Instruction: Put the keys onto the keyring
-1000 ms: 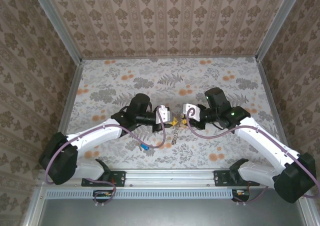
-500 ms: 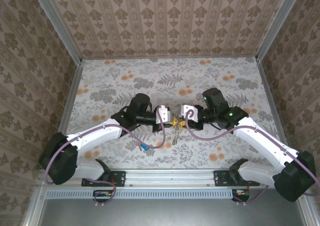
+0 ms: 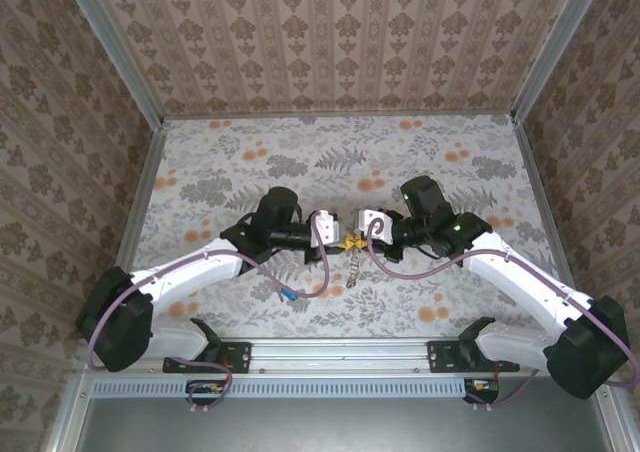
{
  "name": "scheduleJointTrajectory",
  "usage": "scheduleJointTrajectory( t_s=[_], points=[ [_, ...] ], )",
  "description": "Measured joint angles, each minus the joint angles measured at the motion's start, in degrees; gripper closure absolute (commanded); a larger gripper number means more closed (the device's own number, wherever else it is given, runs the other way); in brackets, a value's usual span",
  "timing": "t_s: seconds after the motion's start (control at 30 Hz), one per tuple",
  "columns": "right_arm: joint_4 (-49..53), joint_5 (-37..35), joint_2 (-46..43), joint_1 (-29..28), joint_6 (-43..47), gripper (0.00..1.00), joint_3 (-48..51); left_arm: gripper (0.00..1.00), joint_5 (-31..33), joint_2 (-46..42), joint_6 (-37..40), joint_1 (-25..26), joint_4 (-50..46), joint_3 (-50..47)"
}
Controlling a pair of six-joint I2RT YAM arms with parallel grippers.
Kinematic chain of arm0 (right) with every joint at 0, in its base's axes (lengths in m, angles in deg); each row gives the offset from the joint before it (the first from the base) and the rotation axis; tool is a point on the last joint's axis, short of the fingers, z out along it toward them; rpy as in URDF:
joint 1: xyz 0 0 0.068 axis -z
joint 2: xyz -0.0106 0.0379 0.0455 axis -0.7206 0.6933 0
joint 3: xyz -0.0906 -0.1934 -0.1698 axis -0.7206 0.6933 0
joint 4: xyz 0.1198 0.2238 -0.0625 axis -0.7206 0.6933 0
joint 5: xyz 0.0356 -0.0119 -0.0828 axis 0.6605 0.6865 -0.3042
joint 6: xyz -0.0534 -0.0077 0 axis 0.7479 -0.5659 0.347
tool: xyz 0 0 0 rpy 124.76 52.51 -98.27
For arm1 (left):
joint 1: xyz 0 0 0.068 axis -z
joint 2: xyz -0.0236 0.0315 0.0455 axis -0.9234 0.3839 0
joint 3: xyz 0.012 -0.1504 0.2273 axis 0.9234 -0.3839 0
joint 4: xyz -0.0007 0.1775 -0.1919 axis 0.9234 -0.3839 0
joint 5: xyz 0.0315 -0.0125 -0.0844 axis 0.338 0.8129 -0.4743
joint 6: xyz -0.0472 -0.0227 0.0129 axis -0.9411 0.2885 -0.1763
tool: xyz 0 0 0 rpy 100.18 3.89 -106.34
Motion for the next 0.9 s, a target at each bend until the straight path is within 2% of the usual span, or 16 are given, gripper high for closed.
scheduleJointTrajectory(
  t_s=[0.03, 0.07, 0.13, 0.2, 0.63, 0.73, 0.9],
  points=[
    [0.0, 0.3, 0.0, 0.0, 0.0, 1.00, 0.0, 1.00, 0.0, -0.2, 0.1, 0.0, -0.5, 0.0],
    [-0.2, 0.6, 0.0, 0.0, -0.1, 1.00, 0.1, 0.95, -0.1, -0.4, 0.2, 0.0, -0.9, 0.0],
    [-1.6, 1.9, -0.3, 0.1, -0.9, 1.00, 1.0, 0.80, -0.1, -0.9, 0.2, 0.0, -1.6, 0.0],
    [-3.7, 3.1, -1.1, 0.5, -2.4, 1.00, 2.9, 0.73, -0.5, -1.4, -0.3, 0.0, -1.5, 0.0],
    [-27.7, 11.3, -4.9, 2.3, -19.2, 1.00, 13.2, 0.70, -3.1, -8.1, -3.9, -2.7, 2.6, -5.5],
    [-30.6, 12.7, -4.9, 2.3, -21.3, 1.00, 13.6, 0.64, -2.8, -8.9, -5.5, -3.3, 4.4, -6.7],
    [-33.1, 14.2, -5.0, 2.3, -23.0, 1.00, 13.6, 0.68, -2.2, -10.6, -8.3, -4.3, 7.7, -7.6]
  ],
)
